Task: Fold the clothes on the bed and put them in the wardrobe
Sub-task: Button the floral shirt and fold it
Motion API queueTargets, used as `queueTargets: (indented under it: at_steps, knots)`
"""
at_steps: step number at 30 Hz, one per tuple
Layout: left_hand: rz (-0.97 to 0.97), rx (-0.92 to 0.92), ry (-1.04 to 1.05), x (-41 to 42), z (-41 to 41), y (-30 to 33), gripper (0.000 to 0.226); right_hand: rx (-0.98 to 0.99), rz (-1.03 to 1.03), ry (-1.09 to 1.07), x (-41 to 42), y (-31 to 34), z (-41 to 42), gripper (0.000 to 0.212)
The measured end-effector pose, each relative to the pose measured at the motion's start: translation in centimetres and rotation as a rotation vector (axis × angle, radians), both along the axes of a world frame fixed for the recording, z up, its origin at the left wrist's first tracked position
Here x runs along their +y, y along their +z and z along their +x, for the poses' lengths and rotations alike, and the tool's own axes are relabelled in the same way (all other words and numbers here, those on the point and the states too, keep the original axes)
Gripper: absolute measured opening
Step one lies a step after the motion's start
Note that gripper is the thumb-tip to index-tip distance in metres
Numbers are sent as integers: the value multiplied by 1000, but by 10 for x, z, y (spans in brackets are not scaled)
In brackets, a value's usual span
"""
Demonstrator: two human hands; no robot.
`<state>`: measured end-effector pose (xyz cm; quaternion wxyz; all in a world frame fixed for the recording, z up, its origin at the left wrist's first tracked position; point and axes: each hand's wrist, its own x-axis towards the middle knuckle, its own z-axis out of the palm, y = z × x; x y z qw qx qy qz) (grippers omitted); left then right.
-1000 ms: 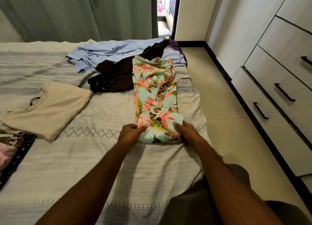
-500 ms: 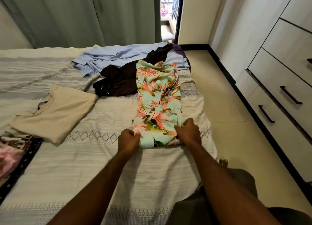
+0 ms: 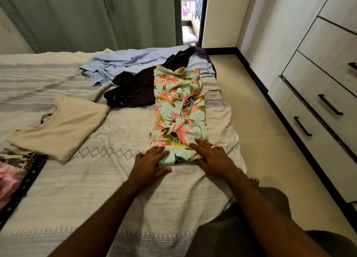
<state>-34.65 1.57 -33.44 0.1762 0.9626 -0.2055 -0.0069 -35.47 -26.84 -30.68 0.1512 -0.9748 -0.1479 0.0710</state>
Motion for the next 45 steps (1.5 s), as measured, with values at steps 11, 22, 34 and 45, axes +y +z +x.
queueTargets:
  at_steps: [11, 22, 34, 45]
  knots:
    - [39, 218, -202, 19, 20, 57, 40, 115, 18, 63, -2, 45, 1, 53]
    - [-497, 1495, -216, 26, 7, 123, 29, 1196, 732, -276, -14, 94, -39, 34]
    - [-572, 1189, -93, 17, 61, 116, 71, 670, 787, -211, -33, 81, -2, 25]
    - [-663, 666, 13, -14, 186, 113, 12, 246, 685, -263, -30, 96, 136, 20]
